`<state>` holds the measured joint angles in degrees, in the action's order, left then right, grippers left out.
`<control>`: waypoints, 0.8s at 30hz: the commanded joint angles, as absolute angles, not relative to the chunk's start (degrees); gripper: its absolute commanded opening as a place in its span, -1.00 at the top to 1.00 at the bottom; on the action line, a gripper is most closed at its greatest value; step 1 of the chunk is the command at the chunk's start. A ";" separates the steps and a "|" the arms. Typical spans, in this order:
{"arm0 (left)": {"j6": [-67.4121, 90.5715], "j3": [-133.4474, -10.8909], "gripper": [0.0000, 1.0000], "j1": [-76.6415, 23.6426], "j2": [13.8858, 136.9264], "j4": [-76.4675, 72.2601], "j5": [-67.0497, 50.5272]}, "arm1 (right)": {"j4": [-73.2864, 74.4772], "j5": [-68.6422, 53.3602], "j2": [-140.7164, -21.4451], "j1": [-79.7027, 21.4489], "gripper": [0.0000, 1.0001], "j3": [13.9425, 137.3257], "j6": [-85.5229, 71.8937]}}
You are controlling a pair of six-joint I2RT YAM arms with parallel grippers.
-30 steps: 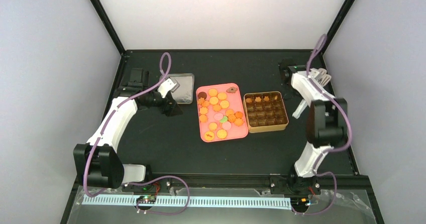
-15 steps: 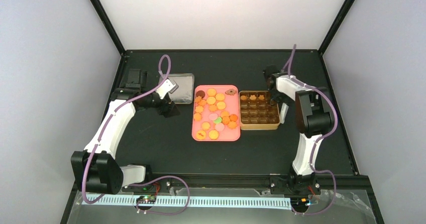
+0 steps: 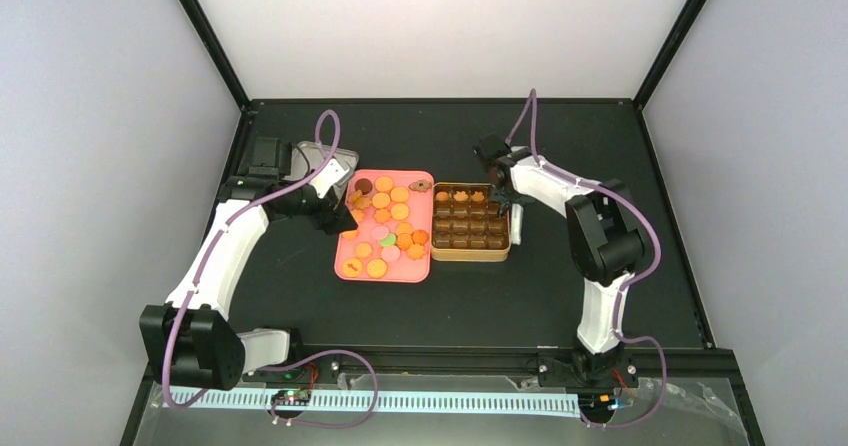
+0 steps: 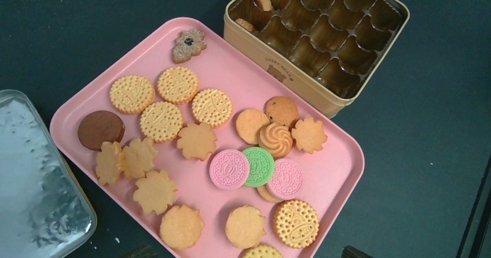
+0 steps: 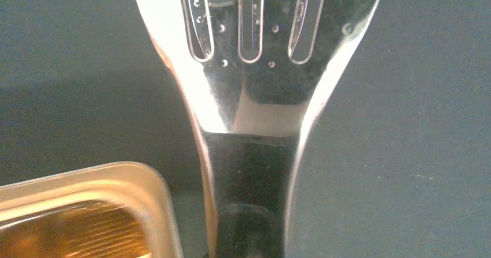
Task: Pack the cookies
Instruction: Move the packing box to the center of the board, then pass from the right arm to the left
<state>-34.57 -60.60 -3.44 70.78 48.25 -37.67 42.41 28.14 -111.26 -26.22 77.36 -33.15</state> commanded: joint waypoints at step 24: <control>-64.47 -62.82 -0.74 -5.41 62.15 59.43 -46.89 | 26.73 -45.15 -87.02 -30.06 0.89 75.15 -22.46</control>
